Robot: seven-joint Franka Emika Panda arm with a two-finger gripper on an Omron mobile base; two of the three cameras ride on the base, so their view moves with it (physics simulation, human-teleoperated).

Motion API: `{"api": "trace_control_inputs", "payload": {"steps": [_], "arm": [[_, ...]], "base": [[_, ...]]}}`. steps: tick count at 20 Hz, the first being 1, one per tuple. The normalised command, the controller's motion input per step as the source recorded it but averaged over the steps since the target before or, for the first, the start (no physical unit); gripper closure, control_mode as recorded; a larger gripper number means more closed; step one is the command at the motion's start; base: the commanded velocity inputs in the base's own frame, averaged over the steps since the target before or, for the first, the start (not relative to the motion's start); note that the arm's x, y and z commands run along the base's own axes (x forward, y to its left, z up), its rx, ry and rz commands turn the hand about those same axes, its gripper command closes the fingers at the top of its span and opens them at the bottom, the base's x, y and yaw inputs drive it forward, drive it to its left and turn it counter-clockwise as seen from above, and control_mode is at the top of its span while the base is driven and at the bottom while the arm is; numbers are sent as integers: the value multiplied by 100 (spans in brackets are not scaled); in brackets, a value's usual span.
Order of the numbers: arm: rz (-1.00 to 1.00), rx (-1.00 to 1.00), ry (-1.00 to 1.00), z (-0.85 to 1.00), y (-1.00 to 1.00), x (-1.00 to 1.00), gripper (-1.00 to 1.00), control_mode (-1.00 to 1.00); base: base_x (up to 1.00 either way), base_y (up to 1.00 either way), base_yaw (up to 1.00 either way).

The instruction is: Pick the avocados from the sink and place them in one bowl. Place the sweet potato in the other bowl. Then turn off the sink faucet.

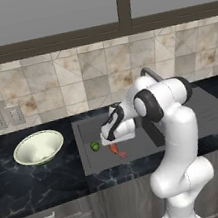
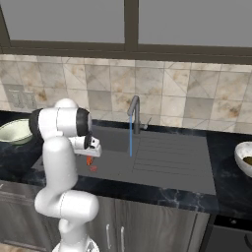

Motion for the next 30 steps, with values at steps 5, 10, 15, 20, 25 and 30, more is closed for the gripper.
{"api": "trace_control_inputs", "payload": {"steps": [5,10,15,20,25,30], "arm": [[0,-3,2,-30,6,42,-100,-100],[0,-6,4,-33,17,44,-100,-100],[0,-4,5,-35,11,40,-100,-100],[0,-1,4,-44,0,5,-100,-100],[0,0,2,-39,0,0,-100,-100],[-3,-2,4,-30,0,0,100,-100]], "base": [[0,0,0],[0,0,0],[0,0,0],[0,0,0],[0,0,0],[0,0,0]]}}
